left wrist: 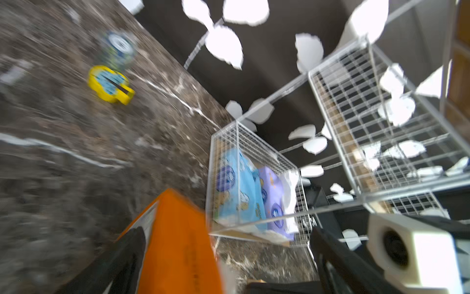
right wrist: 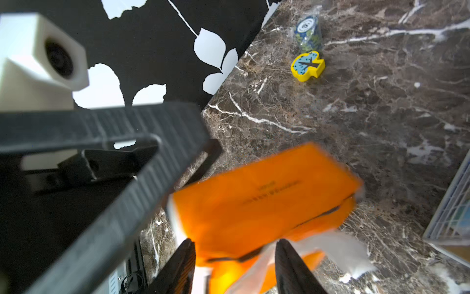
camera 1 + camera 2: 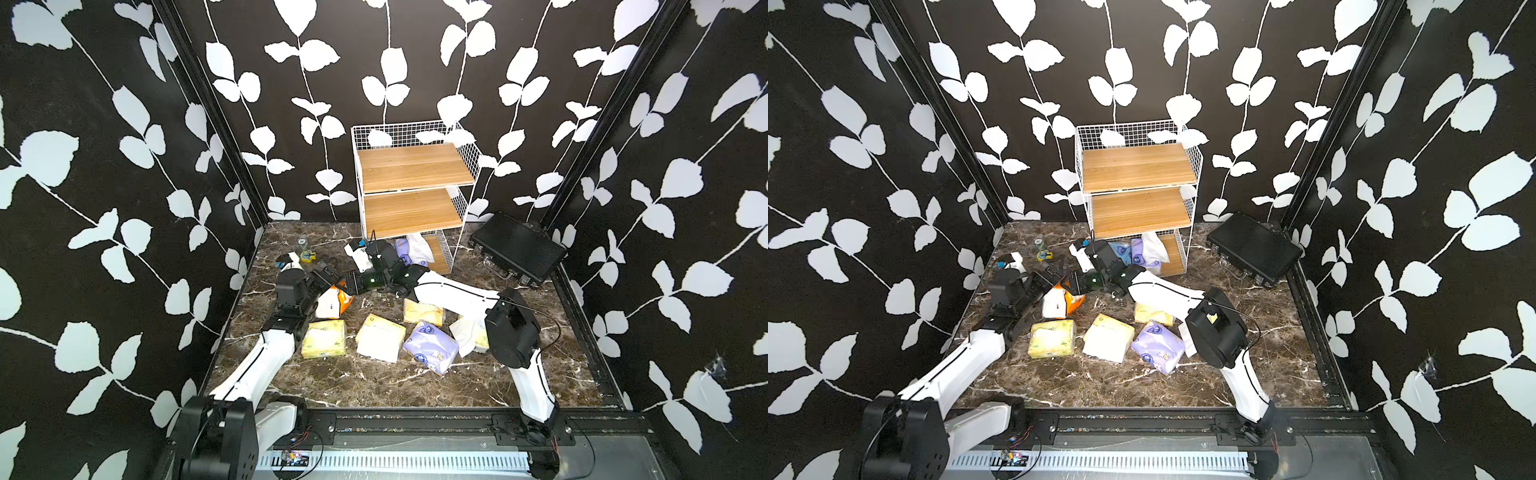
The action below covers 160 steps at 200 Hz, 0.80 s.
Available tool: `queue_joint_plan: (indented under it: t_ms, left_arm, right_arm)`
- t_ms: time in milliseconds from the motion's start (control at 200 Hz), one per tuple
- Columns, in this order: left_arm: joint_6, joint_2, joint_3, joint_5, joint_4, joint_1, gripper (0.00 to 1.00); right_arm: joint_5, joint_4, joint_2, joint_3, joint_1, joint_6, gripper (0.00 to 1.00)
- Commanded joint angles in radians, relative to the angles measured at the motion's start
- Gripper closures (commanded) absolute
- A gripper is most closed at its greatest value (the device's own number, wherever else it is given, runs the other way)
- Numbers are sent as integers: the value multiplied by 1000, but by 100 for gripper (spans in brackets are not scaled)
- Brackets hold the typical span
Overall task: Remove the tissue boxes from the shelf
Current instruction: Adjust the box of tissues at the center of the board.
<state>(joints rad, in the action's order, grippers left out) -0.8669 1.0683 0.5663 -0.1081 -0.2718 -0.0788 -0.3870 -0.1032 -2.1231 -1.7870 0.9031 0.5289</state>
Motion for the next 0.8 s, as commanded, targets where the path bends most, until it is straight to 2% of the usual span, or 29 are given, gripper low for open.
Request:
queue_joint_plan:
  t_ms: [0, 155, 275, 365, 435, 500, 700, 795]
  left_arm:
    - [45, -20, -17, -30, 123, 93, 1]
    - [127, 55, 20, -83, 196, 142, 1]
    - [76, 32, -61, -138, 135, 290, 1]
    - [83, -6, -88, -195, 147, 413, 1]
    - [137, -11, -57, -211, 225, 449, 1]
    - [174, -11, -28, -215, 270, 451, 1]
    - [184, -50, -33, -236, 302, 520, 1]
    - [176, -73, -47, -249, 300, 542, 1]
  right_arm:
    - [50, -124, -52, -107, 4, -67, 48]
    - [88, -198, -109, -191, 6, -93, 48]
    - [128, -248, -123, -232, 12, -116, 47]
    - [227, -384, -119, -294, 28, -167, 43]
    - [329, -482, -84, -303, 45, -195, 39]
    - [384, -494, -27, -234, 55, -211, 37]
    - [358, -520, 61, -99, 102, -279, 37]
    - [297, -458, 64, -58, 118, -261, 37]
